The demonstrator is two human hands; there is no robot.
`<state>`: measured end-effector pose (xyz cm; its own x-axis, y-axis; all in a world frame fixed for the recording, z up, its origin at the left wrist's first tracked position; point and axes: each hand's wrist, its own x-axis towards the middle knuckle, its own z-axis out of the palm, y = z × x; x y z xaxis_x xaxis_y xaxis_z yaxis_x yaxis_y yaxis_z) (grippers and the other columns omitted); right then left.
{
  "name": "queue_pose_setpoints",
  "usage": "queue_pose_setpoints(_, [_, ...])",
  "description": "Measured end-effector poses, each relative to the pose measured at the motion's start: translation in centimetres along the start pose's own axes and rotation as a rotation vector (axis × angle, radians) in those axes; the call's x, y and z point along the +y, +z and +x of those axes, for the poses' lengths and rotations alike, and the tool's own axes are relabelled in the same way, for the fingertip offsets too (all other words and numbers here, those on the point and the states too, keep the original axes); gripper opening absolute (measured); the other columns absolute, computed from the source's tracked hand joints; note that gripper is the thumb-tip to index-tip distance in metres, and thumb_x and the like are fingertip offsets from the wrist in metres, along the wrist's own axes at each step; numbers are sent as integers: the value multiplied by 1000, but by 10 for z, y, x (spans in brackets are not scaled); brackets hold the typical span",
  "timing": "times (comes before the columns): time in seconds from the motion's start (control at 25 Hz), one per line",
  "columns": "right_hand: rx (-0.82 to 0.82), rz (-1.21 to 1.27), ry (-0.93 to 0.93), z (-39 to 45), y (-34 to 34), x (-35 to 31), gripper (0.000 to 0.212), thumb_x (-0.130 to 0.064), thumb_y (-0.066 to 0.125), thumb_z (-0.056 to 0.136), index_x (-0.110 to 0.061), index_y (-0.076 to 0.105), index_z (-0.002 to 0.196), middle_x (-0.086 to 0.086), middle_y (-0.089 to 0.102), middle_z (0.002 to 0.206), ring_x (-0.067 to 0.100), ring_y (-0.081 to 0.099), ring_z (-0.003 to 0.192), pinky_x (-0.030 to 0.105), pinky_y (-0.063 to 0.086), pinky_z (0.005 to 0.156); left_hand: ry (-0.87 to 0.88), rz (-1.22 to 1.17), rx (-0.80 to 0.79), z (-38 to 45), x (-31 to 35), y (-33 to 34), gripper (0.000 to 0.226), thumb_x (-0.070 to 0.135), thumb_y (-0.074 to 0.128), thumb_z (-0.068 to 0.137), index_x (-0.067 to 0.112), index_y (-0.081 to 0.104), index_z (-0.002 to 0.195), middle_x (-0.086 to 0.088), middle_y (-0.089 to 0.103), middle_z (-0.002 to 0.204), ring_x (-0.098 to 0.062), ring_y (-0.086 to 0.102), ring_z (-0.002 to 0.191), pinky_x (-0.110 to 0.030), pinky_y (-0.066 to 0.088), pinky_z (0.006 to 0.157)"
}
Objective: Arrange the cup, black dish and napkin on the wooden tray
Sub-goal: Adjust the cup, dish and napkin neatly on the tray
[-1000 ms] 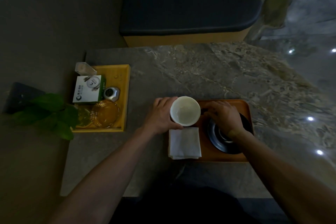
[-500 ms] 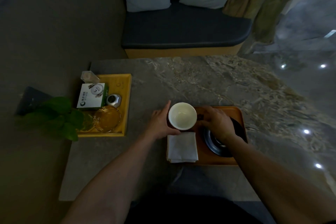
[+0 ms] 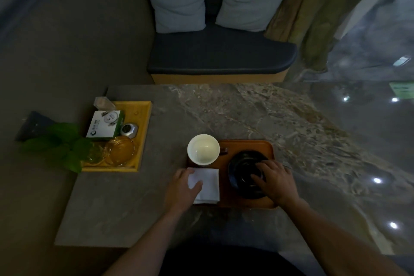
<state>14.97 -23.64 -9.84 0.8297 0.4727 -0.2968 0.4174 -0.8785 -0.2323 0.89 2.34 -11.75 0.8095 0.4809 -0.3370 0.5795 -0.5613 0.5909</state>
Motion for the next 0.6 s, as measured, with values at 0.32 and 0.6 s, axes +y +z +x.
queue_pose_setpoints(0.32, [-25,-89,-135,-20,-12,68,63,-63,50,85,-29,46,139,-6,47,145,19,36,136,40,31,107,317,376,-240,-3,63,32,63,57,65,77,29,52,132,3,52,137,-16,45,126,-38,39,102])
queue_pose_setpoints(0.6, [-167,-108,-192,-15,-6,83,101,-75,51,76,-26,9,154,0,13,162,29,4,149,52,11,119,390,640,-256,11,78,50,107,67,65,67,23,17,153,0,29,153,-21,27,139,-41,27,110])
